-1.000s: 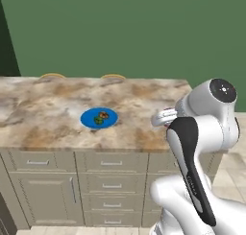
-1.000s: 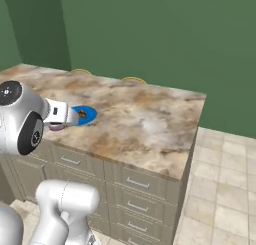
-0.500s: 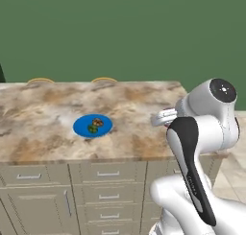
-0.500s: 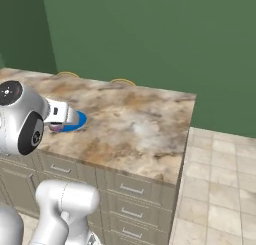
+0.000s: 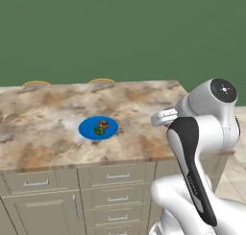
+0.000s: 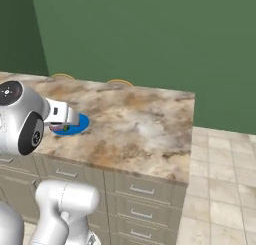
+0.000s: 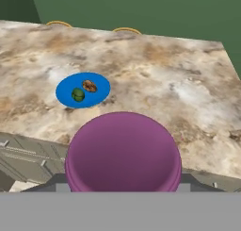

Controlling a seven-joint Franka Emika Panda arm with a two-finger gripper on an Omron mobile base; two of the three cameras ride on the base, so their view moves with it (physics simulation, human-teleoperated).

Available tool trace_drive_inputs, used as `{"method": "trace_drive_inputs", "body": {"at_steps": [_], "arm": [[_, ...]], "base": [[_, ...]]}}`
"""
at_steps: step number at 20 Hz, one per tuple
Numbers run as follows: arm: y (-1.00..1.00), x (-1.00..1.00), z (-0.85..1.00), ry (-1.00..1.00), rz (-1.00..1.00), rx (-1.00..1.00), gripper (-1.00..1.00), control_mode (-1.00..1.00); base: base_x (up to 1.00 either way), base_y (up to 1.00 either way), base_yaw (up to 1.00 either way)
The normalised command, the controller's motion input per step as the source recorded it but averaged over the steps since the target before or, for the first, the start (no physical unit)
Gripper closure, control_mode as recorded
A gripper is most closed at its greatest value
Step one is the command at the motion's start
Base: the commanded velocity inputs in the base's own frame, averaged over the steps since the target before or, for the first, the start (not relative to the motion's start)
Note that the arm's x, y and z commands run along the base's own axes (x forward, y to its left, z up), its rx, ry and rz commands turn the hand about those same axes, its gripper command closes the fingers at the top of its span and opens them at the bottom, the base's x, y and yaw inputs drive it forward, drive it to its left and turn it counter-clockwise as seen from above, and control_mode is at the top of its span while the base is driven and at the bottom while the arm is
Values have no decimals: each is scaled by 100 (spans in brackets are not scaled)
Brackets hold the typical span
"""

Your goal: Pick the avocado and bread from the counter and place them on the plate. Then pick the jam from the cabinet and place it next to the plate. Lastly close the cabinet door.

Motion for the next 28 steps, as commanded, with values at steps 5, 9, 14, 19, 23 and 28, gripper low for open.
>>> {"method": "trace_drive_inputs", "body": {"at_steps": [5, 9, 14, 19, 23, 28], "arm": [[0, 0, 0, 0, 0, 0, 100, 100], [0, 0, 0, 0, 0, 0, 100, 100], [0, 0, 0, 0, 0, 0, 100, 100], [0, 0, 0, 0, 0, 0, 100, 100], [0, 0, 0, 0, 0, 0, 100, 100], [0, 0, 0, 0, 0, 0, 100, 100]], "base": [[24, 38, -17], [27, 33, -16], [33, 33, -13], [37, 32, -8], [35, 31, -5], [33, 32, -2]]}}
